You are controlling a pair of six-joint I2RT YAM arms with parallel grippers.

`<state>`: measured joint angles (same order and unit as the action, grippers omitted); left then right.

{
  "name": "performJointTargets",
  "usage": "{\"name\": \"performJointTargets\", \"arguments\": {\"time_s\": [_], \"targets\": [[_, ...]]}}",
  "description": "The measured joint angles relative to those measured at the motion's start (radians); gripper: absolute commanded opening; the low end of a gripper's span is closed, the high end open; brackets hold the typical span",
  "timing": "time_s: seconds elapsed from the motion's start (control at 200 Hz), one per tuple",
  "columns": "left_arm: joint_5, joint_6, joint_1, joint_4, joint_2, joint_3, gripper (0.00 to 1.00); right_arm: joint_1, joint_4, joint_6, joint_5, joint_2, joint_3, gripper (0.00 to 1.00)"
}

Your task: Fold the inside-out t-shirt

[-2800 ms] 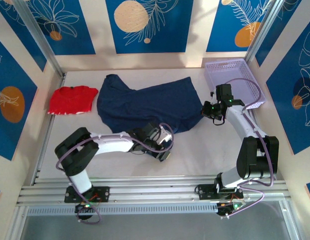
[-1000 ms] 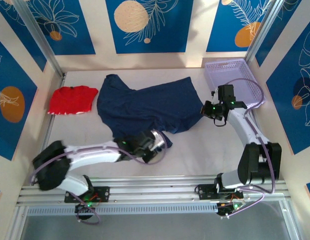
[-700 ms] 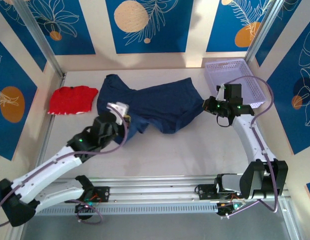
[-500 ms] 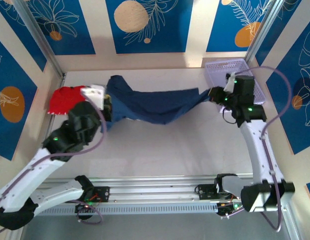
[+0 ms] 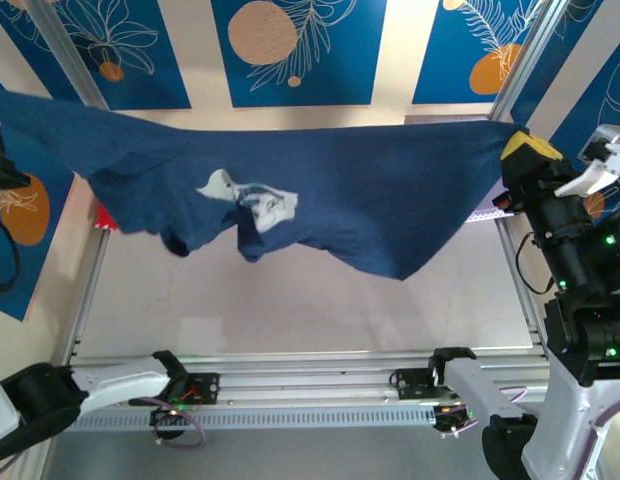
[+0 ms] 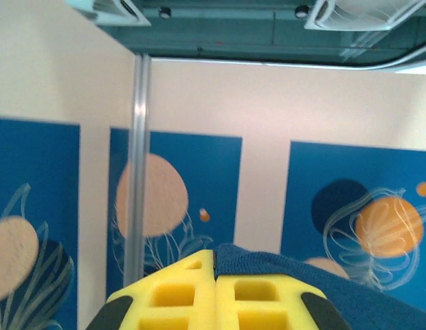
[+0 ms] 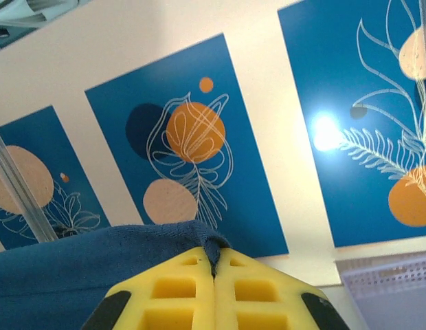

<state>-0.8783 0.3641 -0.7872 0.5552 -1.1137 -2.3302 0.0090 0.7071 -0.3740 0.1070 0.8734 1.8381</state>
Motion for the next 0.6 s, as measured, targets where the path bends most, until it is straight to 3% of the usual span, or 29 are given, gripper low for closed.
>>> {"name": "performJointTargets", "arguments": {"time_s": [0.125,0.235,0.43,0.56,0.6], "targets": [[-0.024,0.127,0.002,-0.001,-0.200,-0.230,0.00,0.000,0.006,0.019,0.020,0.018,0.020,0.00],[-0.014,0.200,0.059,-0.003,-0.350,-0.301,0.00,0.000,0.000,0.037,0.039,0.081,0.023,0.00],[0.183,0.028,0.419,0.120,-0.566,-0.244,0.00,0.005,-0.097,0.079,0.078,0.271,-0.062,0.00],[0.325,-0.098,0.559,0.141,-0.746,-0.190,0.00,0.034,-0.187,0.103,0.108,0.488,-0.101,0.00],[0.363,-0.126,0.583,0.141,-0.829,-0.213,0.00,0.043,-0.219,0.111,0.122,0.571,-0.097,0.08]]}}
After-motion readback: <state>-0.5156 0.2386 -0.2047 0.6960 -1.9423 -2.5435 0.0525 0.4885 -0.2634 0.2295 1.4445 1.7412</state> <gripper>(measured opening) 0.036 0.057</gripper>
